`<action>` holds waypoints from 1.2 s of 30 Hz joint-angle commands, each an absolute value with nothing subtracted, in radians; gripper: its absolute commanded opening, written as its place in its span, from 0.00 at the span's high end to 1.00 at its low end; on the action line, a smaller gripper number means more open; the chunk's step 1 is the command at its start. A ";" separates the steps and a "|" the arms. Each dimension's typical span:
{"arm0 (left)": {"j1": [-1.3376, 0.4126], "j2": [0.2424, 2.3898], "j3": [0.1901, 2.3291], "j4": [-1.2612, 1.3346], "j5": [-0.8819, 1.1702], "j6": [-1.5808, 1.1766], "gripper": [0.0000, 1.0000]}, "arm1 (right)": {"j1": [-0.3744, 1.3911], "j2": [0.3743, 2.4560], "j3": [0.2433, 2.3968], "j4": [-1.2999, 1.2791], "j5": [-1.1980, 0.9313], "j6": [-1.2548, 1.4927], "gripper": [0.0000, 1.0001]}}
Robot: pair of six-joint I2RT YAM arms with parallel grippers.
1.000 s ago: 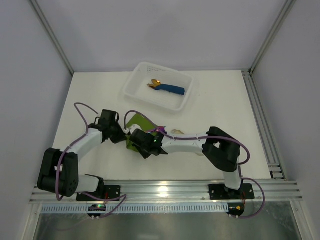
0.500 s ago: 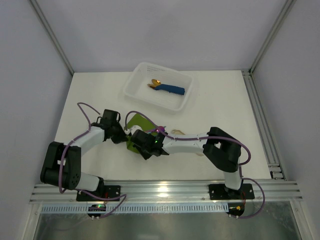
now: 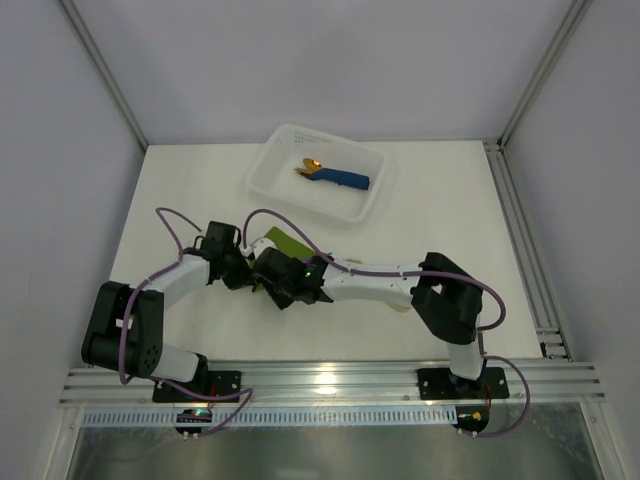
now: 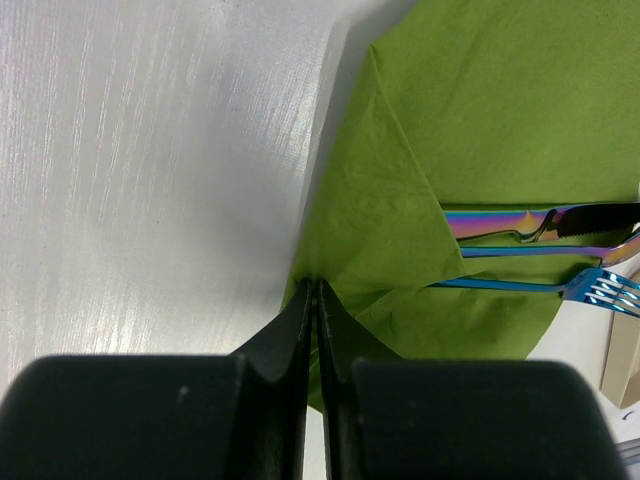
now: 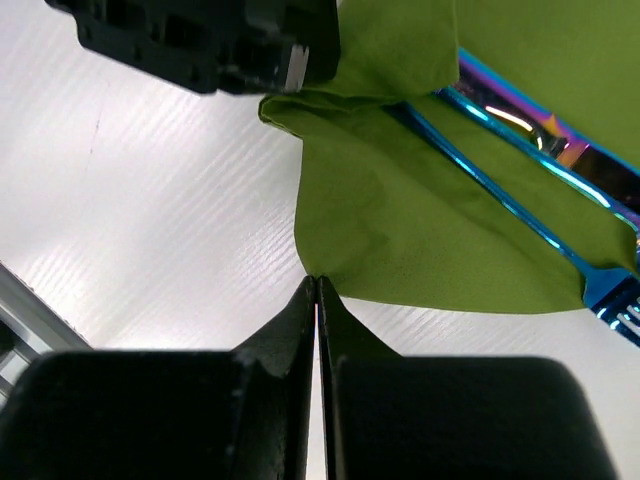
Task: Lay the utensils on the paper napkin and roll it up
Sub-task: Roll the napkin at the center of the board.
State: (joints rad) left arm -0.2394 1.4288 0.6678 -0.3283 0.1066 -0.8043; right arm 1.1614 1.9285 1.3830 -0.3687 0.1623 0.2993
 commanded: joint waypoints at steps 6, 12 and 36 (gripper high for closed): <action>-0.235 1.433 0.652 -0.310 0.110 -0.801 0.96 | 1.121 1.930 1.485 -0.393 0.178 0.273 0.96; -0.235 1.430 0.664 -0.322 0.107 -0.796 0.96 | 1.083 1.937 1.509 -0.397 0.176 0.255 0.96; -0.235 1.430 0.759 -0.397 0.063 -0.759 0.96 | 0.986 2.031 1.638 -0.413 0.133 0.212 0.96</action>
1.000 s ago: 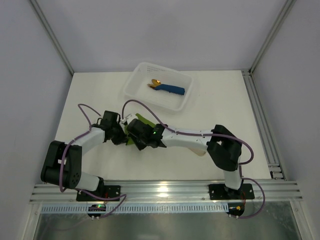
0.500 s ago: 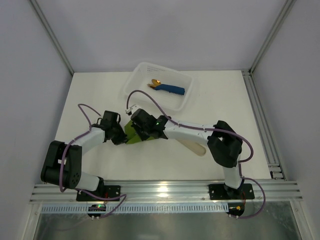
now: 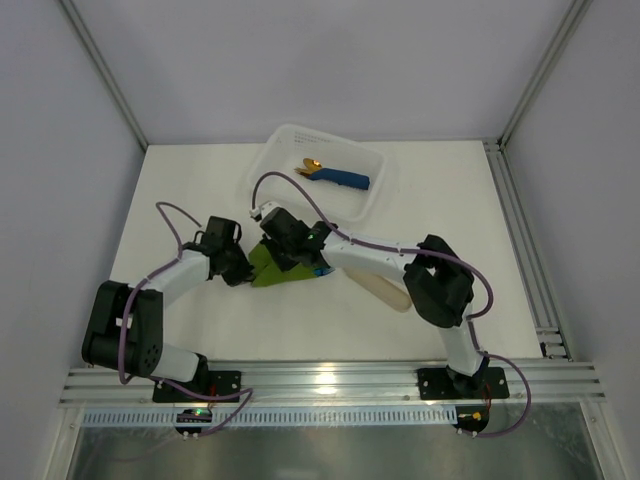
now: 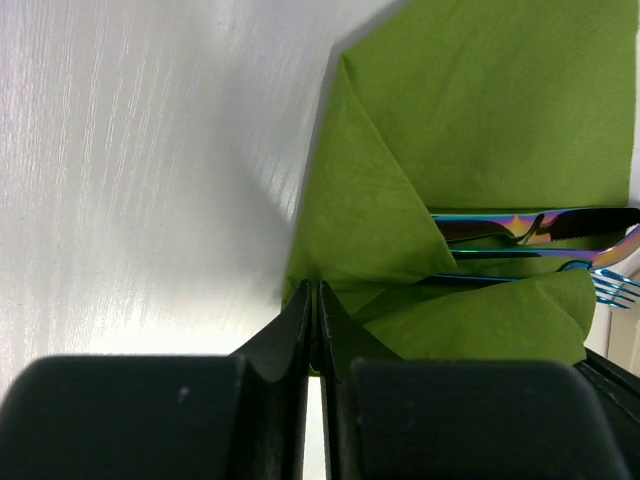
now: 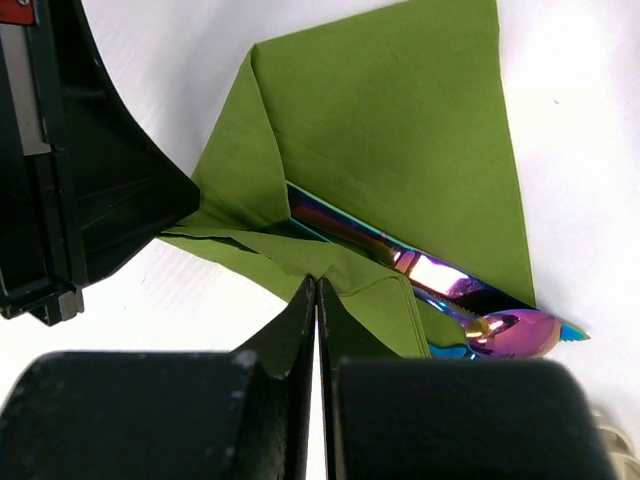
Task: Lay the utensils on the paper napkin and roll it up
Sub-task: Roll the napkin at the center of the board.
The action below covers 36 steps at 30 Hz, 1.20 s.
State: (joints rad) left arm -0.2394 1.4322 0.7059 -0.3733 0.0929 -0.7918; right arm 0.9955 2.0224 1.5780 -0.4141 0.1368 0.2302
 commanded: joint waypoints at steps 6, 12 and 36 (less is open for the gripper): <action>-0.235 1.442 0.808 -0.428 0.052 -0.742 0.95 | 0.970 2.042 1.658 -0.426 0.146 0.209 0.96; -0.235 1.476 0.851 -0.425 0.040 -0.730 0.95 | 0.962 2.048 1.672 -0.436 0.143 0.207 0.96; -0.235 1.615 0.936 -0.396 0.043 -0.735 0.96 | 0.920 2.118 1.753 -0.474 0.173 0.207 0.96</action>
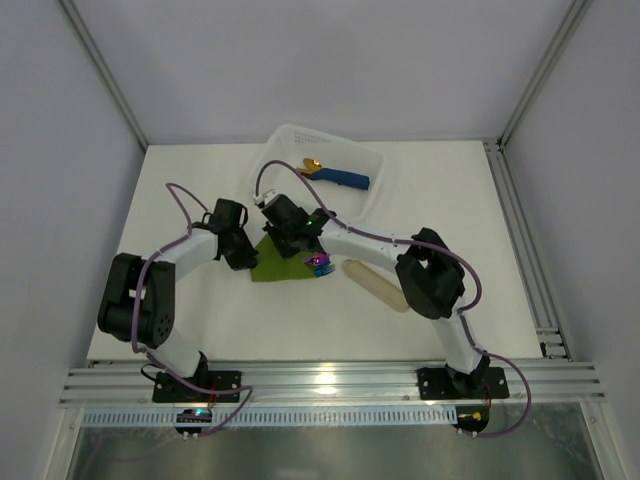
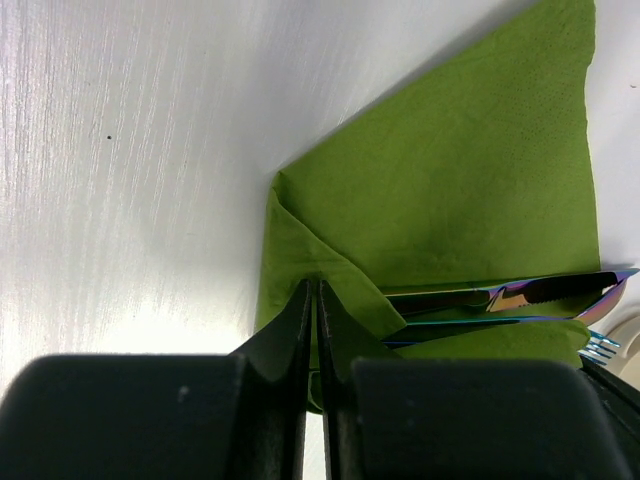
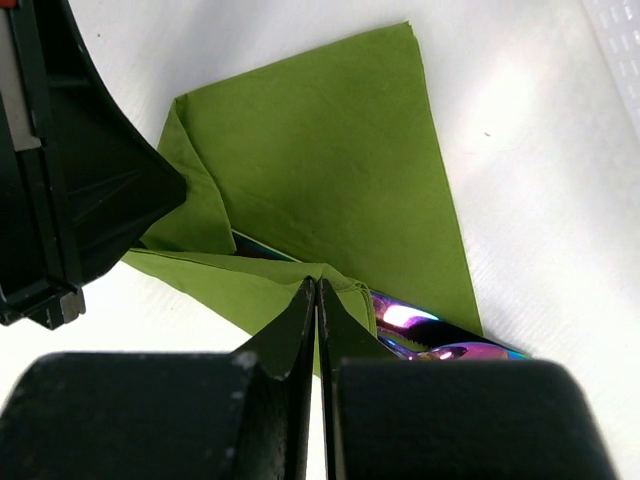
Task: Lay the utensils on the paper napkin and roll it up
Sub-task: Roll the napkin at the center of the board.
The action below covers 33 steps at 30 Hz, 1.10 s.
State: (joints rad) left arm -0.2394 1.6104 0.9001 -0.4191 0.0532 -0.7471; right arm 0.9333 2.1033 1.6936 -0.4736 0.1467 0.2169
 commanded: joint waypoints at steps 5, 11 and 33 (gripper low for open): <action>-0.235 1.620 0.936 -0.394 0.044 -0.738 0.96 | 0.910 2.137 1.781 -0.477 0.163 0.202 0.96; -0.235 1.617 0.931 -0.396 0.041 -0.739 0.96 | 0.904 2.160 1.799 -0.471 0.152 0.196 0.96; -0.235 1.477 0.968 -0.488 -0.097 -0.733 0.93 | 0.888 2.215 1.862 -0.463 0.114 0.178 0.96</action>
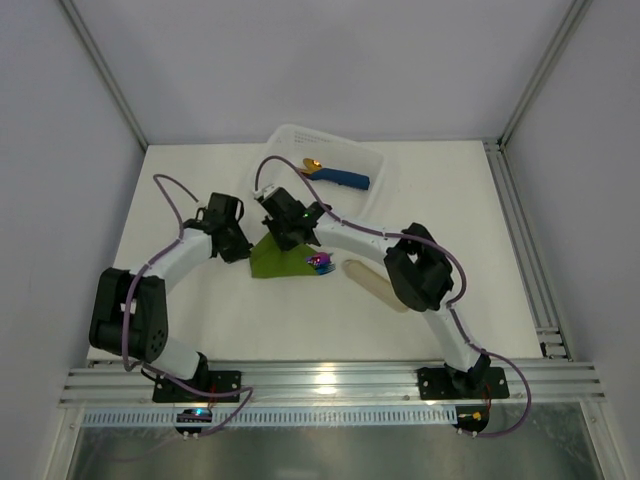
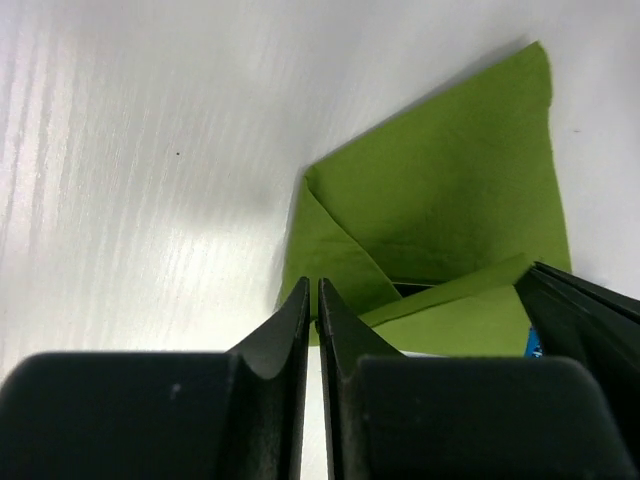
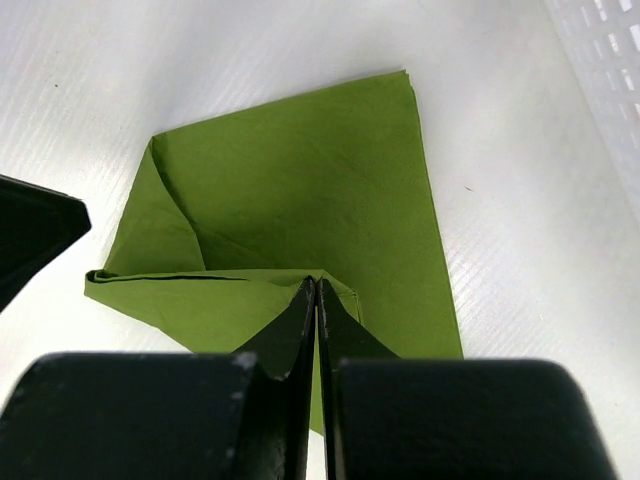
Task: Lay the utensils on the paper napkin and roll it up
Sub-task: Roll the napkin at the center of the board.
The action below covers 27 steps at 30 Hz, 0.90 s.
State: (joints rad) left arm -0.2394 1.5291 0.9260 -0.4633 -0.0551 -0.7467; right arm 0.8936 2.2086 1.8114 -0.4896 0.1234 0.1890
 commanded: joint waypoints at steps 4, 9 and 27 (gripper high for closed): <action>-0.238 1.431 0.966 -0.499 -0.080 -0.735 0.92 | 0.887 2.232 1.871 -0.462 0.113 0.178 0.96; -0.247 1.399 0.931 -0.476 -0.006 -0.750 0.94 | 0.884 2.249 1.888 -0.465 0.117 0.176 0.96; -0.284 1.428 0.880 -0.391 0.058 -0.792 0.96 | 0.874 2.306 1.934 -0.479 0.163 0.156 0.96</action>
